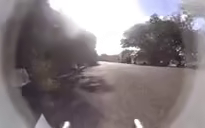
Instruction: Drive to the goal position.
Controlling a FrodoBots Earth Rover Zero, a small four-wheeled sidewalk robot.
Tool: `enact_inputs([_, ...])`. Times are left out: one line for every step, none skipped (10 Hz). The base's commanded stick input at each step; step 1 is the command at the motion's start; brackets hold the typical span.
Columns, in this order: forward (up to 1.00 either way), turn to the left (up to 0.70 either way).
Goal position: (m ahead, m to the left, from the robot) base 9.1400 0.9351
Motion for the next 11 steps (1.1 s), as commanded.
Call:
enact_inputs([0.70,-0.24])
enact_inputs([0.70,-0.19])
enact_inputs([0.70,-0.13])
enact_inputs([0.70,0.00])
enact_inputs([0.70,0.00])
enact_inputs([0.70,0.00])
enact_inputs([0.70,0.00])
enact_inputs([0.70,0.00])
enact_inputs([0.70,0.00])
enact_inputs([0.70,0.00])
enact_inputs([0.70,0.00])
